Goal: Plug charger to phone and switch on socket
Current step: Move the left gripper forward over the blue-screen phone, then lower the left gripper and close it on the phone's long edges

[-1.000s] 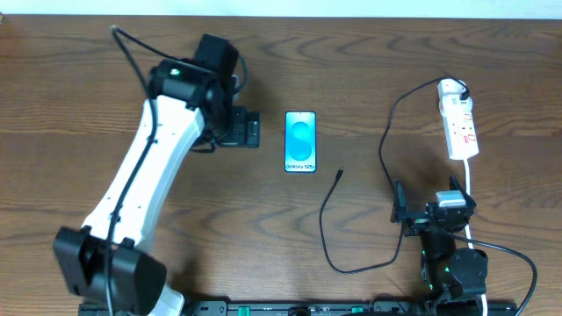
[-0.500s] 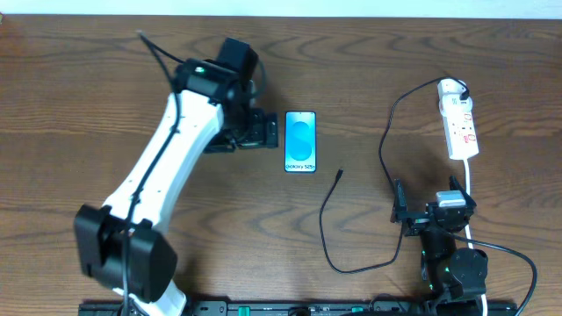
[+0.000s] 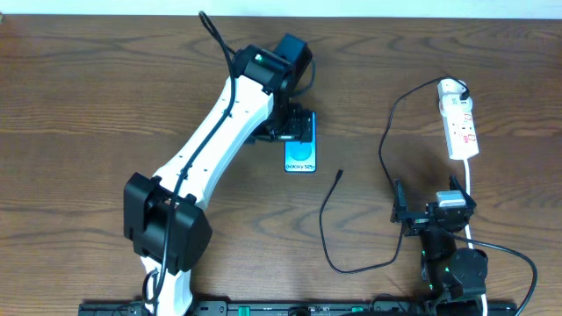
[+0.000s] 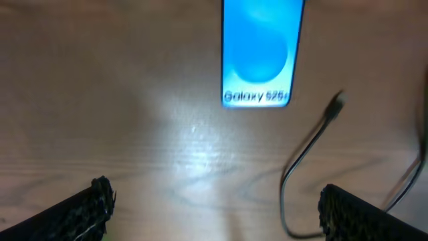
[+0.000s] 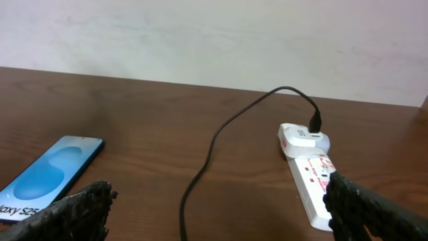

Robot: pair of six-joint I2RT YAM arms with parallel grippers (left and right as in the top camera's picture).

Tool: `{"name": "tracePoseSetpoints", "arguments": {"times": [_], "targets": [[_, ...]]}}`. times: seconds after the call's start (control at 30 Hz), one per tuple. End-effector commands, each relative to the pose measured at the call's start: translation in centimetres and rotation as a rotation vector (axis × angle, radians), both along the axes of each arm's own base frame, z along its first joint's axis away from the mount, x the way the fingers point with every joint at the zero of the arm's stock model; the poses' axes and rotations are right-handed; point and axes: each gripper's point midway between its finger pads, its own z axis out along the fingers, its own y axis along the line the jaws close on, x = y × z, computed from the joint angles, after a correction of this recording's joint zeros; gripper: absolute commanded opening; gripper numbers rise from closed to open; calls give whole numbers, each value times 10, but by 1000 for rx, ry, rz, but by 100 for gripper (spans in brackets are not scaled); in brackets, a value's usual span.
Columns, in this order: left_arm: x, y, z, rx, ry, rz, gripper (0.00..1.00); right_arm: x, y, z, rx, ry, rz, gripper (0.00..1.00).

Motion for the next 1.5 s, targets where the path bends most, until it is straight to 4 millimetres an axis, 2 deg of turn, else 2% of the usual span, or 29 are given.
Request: {"name": "tracePoseSetpoints", "arguments": {"times": [0.0, 0.13, 0.27, 0.4, 0.47, 0.73, 0.83, 0.93, 1.2, 1.47], "targets": [[18, 2, -10, 40, -37, 58, 99, 0, 1, 0, 2, -1, 3, 99], [36, -11, -24, 16, -74, 58, 99, 0, 1, 0, 1, -1, 3, 99], [55, -22, -30, -15, -132, 61, 99, 0, 1, -1, 1, 0, 3, 99], [66, -9, -31, 48, -185, 160, 99, 0, 1, 0, 1, -1, 3, 99], [69, -11, -36, 46, -187, 159, 99, 0, 1, 0, 1, -1, 3, 99], [67, -12, -80, 95, -106, 136, 99, 0, 1, 0, 1, -1, 3, 99], [66, -12, -90, 103, -88, 135, 99, 0, 1, 0, 1, -1, 3, 99], [66, -13, -94, 104, -81, 134, 99, 0, 1, 0, 1, -1, 3, 99], [68, -30, -97, 19, -77, 100, 99, 0, 1, 0, 2, -1, 3, 99], [60, -34, -109, 26, -63, 70, 99, 0, 1, 0, 1, -1, 3, 99]]}}
